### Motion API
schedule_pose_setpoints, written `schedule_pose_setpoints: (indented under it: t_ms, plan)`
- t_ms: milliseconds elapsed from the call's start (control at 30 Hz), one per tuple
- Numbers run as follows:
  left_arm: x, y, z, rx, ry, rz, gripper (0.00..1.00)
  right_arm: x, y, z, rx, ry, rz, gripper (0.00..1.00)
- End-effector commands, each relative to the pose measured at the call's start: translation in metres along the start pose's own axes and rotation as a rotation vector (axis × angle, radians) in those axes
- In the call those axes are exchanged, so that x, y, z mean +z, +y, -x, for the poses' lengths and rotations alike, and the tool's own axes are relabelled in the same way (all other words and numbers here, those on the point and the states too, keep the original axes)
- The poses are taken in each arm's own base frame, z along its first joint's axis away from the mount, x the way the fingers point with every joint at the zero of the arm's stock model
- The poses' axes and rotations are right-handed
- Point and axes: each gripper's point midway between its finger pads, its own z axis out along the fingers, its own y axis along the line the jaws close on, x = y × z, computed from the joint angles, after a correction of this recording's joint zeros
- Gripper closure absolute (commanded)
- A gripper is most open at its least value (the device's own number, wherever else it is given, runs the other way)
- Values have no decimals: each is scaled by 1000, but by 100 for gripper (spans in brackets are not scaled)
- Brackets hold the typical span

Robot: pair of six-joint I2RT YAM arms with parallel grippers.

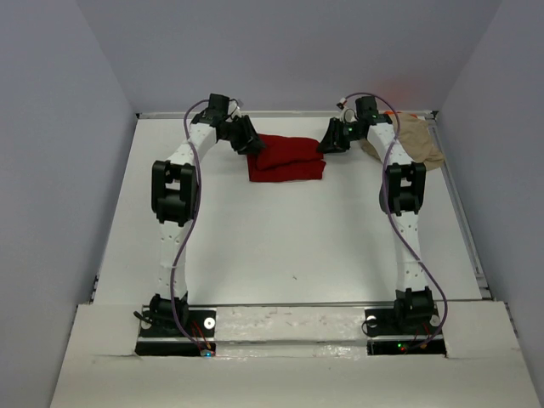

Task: Fold and stack the t-shirts
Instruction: Fold the tshirt

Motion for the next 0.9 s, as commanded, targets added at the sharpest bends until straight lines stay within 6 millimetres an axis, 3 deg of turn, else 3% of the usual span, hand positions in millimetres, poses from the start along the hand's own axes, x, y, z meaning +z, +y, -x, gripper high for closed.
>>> schedule_pose_setpoints:
  t_ms: [0,300,400,467,633,767,867]
  plan:
    - [3,-9,-3,0,21,-53,55,-8,19,12,-72,-31,52,67]
    - [8,-9,-8,14,21,-46,56,-2,27,12,-121,-36,1,96]
    - [0,-14,-2,35,-12,-34,56,-2,35,13,-160,-40,-31,99]
    - [-9,-24,2,55,-34,-38,56,-6,29,16,-170,-53,-80,100]
    - [-35,-44,11,113,-101,-19,56,-16,53,19,-227,-72,-126,100]
    - [-56,-62,14,152,-147,-20,56,-24,61,27,-247,-105,-171,100]
    - [-60,-67,13,173,-155,-16,57,-25,61,30,-242,-115,-181,100]
